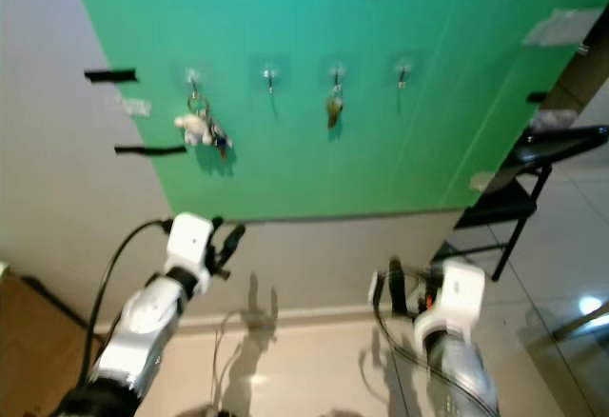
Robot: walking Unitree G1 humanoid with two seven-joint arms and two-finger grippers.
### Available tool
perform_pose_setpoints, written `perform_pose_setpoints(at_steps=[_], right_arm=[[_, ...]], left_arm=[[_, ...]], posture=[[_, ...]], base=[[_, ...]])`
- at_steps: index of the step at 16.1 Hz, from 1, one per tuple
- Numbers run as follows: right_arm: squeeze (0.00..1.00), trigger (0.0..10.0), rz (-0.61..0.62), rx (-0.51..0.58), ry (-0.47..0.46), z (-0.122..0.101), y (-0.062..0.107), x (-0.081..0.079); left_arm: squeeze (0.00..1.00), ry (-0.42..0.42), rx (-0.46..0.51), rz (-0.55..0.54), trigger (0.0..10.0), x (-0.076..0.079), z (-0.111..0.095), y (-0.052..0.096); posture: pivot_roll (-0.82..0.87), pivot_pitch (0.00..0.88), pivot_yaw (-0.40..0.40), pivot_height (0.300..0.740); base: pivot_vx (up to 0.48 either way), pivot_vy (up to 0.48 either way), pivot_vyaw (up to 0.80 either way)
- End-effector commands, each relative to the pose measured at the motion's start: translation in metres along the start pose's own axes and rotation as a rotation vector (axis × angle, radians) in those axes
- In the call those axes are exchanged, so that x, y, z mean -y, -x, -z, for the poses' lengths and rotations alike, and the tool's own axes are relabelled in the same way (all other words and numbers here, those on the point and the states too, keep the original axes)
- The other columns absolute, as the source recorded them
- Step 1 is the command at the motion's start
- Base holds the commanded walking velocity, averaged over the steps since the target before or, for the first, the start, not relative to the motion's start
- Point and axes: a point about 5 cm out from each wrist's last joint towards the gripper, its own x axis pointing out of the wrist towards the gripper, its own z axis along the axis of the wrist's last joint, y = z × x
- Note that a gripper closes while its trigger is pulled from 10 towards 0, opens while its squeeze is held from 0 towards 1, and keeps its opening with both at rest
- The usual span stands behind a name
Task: Hang keys on a hook
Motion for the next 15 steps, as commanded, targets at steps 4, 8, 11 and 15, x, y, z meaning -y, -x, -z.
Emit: perform_pose_setpoints(at_steps=[4, 8, 11, 15], right_arm=[[0.0, 10.0, -0.045, 0.05, 0.007, -0.007, -0.007, -0.007], [0.0, 10.0, -0.099, 0.074, 0.006, -0.017, -0.016, -0.013], [0.0, 10.0, -0.123, 0.08, 0.012, -0.021, -0.024, -0.019], [0.0, 10.0, -0.136, 0.083, 0.02, -0.022, -0.028, -0.021]], left_arm=[[0.0, 0.027, -0.043, -0.019, 10.0, 0.002, 0.005, 0.009], [0.0, 0.058, -0.047, -0.023, 10.0, 0.003, 0.003, 0.009], [0.0, 0.07, -0.043, -0.029, 10.0, 0.001, 0.001, 0.009], [0.0, 0.008, -0.034, -0.018, 10.0, -0.005, -0.004, 0.002]], posture=[[-0.16, 0.0, 0.011, 0.722], [-0.15, 0.0, 0.007, 0.722], [-0.14, 0.0, 0.006, 0.722], [-0.14, 0.0, 0.005, 0.722]], base=[[0.0, 0.0, 0.0], [-0.246, 0.264, 0.0], [0.0, 0.452, 0.67], [0.0, 0.471, 0.59]])
